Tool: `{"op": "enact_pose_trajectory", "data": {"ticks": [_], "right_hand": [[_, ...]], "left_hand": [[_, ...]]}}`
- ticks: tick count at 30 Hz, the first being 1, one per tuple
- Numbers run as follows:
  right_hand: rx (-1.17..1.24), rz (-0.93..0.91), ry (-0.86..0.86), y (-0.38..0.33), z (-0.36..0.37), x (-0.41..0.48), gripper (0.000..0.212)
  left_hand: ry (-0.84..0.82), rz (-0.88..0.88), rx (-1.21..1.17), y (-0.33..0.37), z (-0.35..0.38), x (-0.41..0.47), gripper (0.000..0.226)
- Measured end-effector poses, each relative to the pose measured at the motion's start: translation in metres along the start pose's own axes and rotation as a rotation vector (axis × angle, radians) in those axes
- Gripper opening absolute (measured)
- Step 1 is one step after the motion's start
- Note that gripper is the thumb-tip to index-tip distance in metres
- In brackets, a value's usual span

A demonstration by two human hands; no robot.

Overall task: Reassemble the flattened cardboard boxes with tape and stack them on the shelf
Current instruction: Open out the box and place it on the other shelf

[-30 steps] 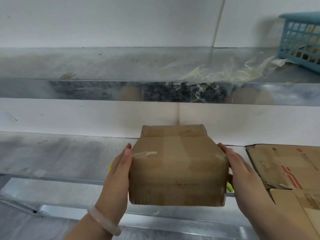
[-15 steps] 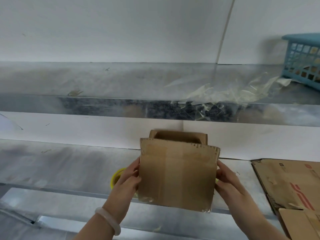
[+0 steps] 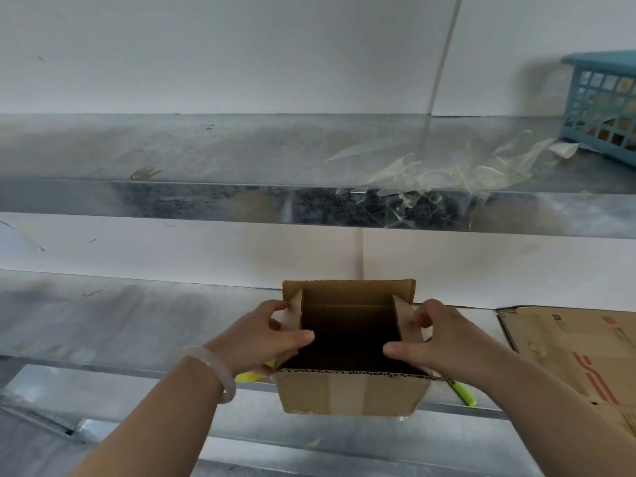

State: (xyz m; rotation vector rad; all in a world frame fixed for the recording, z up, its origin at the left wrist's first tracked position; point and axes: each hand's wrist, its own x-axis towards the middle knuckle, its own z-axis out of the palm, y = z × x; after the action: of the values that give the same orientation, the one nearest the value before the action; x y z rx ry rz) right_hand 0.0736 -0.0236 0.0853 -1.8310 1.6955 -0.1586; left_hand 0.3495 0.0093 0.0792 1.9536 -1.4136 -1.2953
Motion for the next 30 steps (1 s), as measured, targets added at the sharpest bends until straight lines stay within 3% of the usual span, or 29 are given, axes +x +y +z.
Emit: {"op": "enact_pose_trajectory", "data": {"ticks": [3,7,9,18,24,30], "right_hand": [[-0.098,-0.018,0.034,-0.009,0.005,-0.002,0.071],[0.135,0.016,0.135,0.008,-0.001,-0.012,0.029],[0.305,0.02,0.189,0.018,-0.003,-0.021,0.008],[0.573,-0.101,0.294,-0.016,-0.001,-0.05,0.017],[0.495,-0.272,0.227,-0.109,0.03,-0.05,0.03],[0.367,-0.346,0.181,-0.213,0.099,-0.041,0.021]], "left_hand": [[0.106,0.061,0.117,-0.002,0.01,0.0,0.063],[0.217,0.037,-0.254,-0.014,0.008,-0.014,0.024],[0.311,0.019,-0.391,-0.023,0.007,-0.022,0.015],[0.467,0.087,-0.534,-0.038,-0.021,-0.071,0.013],[0.626,0.069,-0.593,-0.079,-0.08,-0.103,0.013],[0.726,0.04,-0.616,-0.153,-0.156,-0.145,0.021]]}}
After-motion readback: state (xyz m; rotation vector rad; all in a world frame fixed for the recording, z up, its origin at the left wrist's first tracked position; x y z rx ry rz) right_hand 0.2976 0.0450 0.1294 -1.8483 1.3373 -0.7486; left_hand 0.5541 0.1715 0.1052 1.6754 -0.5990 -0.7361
